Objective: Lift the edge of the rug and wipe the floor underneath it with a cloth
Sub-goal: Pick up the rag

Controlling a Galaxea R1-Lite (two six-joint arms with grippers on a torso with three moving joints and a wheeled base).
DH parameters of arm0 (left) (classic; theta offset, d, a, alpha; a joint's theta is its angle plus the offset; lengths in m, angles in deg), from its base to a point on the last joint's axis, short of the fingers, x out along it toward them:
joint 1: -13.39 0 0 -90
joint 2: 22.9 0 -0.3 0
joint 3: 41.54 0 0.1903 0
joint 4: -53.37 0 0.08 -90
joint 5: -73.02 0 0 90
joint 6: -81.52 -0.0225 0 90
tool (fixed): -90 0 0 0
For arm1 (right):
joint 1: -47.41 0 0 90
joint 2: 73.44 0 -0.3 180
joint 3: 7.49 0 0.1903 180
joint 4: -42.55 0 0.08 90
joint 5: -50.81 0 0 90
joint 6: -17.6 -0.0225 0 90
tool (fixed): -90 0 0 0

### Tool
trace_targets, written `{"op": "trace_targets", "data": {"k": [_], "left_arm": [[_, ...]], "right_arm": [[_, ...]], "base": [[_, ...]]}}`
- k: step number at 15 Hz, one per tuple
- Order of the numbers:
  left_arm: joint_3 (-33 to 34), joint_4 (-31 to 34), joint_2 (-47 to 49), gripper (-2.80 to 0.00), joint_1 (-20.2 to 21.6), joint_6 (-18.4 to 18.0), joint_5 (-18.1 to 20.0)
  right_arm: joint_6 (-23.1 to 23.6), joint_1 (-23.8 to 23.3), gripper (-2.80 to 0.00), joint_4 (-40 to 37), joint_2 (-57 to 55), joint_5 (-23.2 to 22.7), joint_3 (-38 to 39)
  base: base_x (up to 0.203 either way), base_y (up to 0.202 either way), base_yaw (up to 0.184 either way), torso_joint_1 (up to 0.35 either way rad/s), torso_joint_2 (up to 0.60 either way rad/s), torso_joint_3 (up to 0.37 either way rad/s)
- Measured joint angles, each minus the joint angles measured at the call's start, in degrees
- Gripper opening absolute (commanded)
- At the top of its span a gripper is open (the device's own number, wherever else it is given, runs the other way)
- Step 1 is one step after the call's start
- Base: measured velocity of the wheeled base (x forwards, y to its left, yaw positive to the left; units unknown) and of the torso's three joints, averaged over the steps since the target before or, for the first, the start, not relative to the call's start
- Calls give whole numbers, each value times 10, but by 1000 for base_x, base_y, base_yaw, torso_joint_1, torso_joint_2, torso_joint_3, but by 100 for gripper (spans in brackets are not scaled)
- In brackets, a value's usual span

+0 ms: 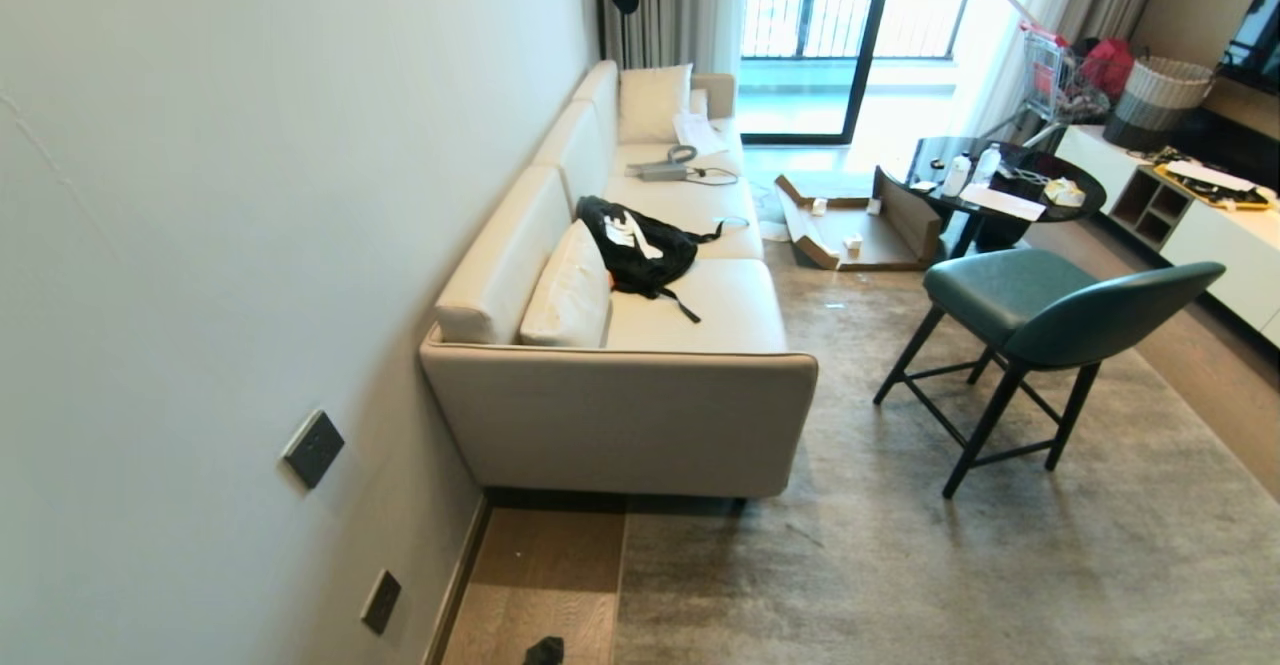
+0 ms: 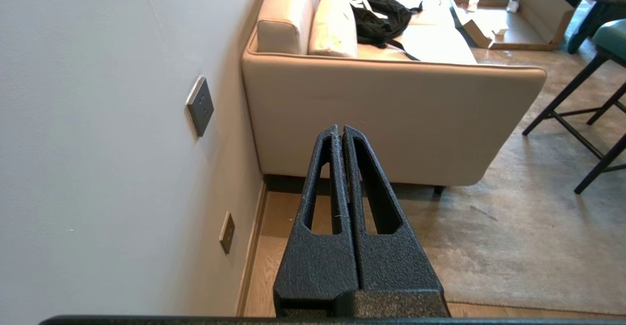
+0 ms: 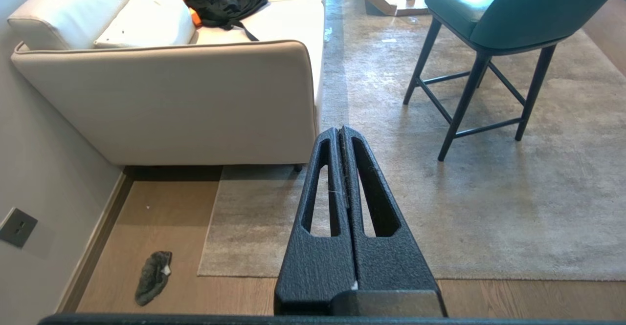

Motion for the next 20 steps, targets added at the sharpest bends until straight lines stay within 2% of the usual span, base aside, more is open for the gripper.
{"op": "trace_targets", "data": {"k": [20], "left_arm": [[0,0,0,-280,0,0,0]], "right_arm": [[-1,0,-280,0,0,1,0]], "base": [[0,0,0,-116,286,164]]}}
